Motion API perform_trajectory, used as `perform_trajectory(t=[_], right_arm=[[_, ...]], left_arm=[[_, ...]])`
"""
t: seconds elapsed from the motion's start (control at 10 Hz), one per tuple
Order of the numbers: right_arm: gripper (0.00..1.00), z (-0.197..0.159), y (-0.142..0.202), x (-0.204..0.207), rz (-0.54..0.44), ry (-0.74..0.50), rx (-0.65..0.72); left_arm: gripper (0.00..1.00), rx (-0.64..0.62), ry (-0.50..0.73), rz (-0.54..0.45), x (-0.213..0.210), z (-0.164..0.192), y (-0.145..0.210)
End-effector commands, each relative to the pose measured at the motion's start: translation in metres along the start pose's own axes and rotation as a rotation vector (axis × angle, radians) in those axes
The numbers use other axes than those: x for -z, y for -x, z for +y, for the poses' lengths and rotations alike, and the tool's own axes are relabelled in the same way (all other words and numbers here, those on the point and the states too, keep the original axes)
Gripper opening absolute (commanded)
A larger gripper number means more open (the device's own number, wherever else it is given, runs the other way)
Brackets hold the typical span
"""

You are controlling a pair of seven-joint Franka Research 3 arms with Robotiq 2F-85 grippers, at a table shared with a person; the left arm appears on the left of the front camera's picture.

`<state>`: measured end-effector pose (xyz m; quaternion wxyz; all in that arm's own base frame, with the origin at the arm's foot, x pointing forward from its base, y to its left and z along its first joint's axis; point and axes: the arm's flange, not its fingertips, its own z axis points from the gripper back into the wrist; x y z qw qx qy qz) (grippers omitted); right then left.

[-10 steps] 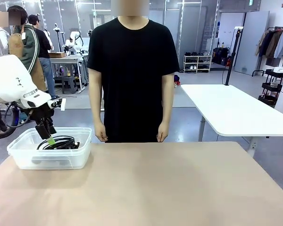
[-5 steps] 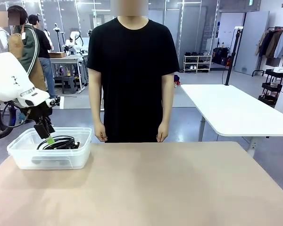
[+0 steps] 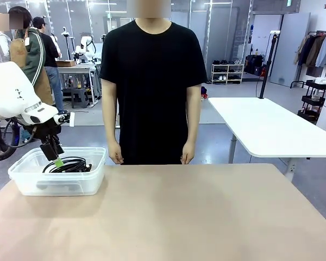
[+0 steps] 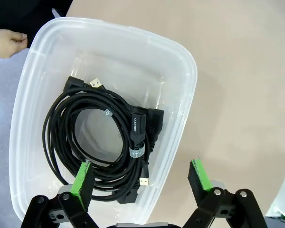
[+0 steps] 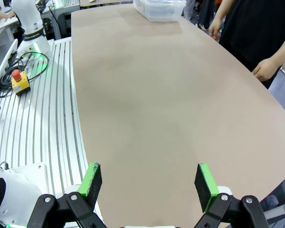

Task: Organize and store the cables.
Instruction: Place the USB Extension Cable into the Organizing box.

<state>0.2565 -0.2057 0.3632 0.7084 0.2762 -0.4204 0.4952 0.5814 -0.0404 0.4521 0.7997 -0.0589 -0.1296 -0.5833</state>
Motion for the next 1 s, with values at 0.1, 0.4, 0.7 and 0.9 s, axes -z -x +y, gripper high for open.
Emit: perform_trajectory(t=[0.1, 0.4, 0.7, 0.9], right_arm=[[1.0, -0.0016, -0.0024, -0.0007, -0.014, 0.01, 0.006], [1.0, -0.0016, -0.0024, -0.0007, -0.014, 0.01, 0.006], [1.0, -0.0016, -0.0024, -0.0007, -0.014, 0.01, 0.006], [1.0, -0.0016, -0.0024, -0.0007, -0.014, 0.01, 0.006]], left_arm=[[1.0, 0.002, -0.005, 0.003, -0.0007, 0.0044, -0.0002], [1.0, 0.002, -0.005, 0.003, -0.0007, 0.0044, -0.0002], [1.0, 0.002, -0.005, 0.003, -0.0007, 0.0044, -0.0002], [1.0, 0.002, -0.005, 0.003, -0.0007, 0.0044, -0.0002]])
